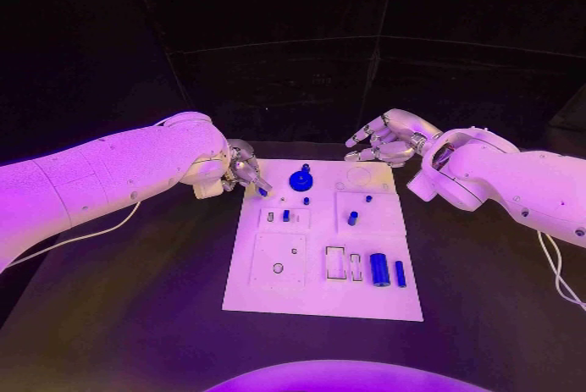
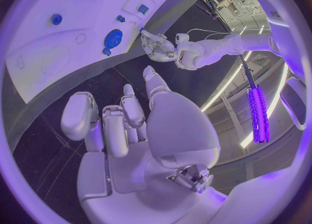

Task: Assemble the parts on the task board

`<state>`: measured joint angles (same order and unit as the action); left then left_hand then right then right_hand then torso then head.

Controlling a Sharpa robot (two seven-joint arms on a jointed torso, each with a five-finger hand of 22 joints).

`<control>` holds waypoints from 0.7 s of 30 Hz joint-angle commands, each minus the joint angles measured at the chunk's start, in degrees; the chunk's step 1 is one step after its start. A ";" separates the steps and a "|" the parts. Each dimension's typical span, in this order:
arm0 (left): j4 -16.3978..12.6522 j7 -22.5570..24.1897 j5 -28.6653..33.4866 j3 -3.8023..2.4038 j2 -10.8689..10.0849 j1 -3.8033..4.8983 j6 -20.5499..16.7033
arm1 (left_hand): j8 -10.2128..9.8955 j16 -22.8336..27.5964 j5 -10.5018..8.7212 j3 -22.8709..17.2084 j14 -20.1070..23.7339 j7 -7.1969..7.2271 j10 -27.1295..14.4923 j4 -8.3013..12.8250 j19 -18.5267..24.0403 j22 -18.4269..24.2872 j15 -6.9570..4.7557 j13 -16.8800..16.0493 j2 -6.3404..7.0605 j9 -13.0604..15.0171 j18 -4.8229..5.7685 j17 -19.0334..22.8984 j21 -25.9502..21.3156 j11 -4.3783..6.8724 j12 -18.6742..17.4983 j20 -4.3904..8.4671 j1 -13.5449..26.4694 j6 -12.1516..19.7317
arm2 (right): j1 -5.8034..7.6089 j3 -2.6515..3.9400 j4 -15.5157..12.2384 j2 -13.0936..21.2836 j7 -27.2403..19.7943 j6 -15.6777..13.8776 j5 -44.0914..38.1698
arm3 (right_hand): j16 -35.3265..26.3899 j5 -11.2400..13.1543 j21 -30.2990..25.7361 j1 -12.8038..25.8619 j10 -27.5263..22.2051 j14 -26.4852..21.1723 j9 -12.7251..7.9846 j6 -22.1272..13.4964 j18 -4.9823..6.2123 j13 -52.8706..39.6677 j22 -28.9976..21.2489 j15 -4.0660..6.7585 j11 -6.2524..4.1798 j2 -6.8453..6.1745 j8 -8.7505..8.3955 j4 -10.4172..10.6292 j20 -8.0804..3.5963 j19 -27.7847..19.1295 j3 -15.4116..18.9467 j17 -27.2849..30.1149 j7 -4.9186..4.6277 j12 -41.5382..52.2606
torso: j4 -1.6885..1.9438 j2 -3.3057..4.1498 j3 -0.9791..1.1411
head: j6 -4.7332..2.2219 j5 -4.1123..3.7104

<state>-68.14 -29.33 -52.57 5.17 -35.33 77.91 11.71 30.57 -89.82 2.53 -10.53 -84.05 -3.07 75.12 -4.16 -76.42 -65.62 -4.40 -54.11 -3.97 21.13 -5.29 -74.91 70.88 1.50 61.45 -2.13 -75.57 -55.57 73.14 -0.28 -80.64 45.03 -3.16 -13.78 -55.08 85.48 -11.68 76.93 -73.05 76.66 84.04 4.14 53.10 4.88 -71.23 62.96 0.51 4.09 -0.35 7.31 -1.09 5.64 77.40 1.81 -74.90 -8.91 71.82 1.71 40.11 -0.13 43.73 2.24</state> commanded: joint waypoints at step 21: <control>-14.60 0.74 -5.40 0.63 -6.81 -3.15 -13.60 | 1.89 -0.18 0.21 -12.70 -5.95 0.67 1.44 7.36 -1.15 -1.84 -0.46 -0.60 2.27 3.07 -0.16 -15.09 1.13 0.26 0.39 0.59 4.23 0.27 | 0.12 0.03 0.24 -0.04 -0.42 0.47 -0.07 | -0.39 -0.28 -0.23 -0.11 -0.33 3.58 -0.03 -0.34 0.54 0.08 -0.11 -0.05 -0.14 0.87 0.31 0.08 -0.03 -0.37 0.41 -4.48 -0.06 -0.16 | -0.09 0.03 -0.05 | 0.16 0.74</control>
<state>-82.43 -29.10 -54.83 5.79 -42.05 74.76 -0.32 32.19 -89.82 2.43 -18.00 -84.05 -2.86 76.18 -1.66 -77.02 -67.41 -4.39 -54.63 -1.19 21.29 -5.29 -74.91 71.73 1.73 61.45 -1.53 -71.59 -55.36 73.14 -0.28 -80.37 45.01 -3.16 -13.69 -55.08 85.48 -11.68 76.93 -73.35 76.66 84.04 4.14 53.10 4.88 -71.24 62.90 0.51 4.09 -0.05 7.31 -1.09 5.64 77.41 1.81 -74.92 -8.91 71.82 1.68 40.10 -0.17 43.85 2.96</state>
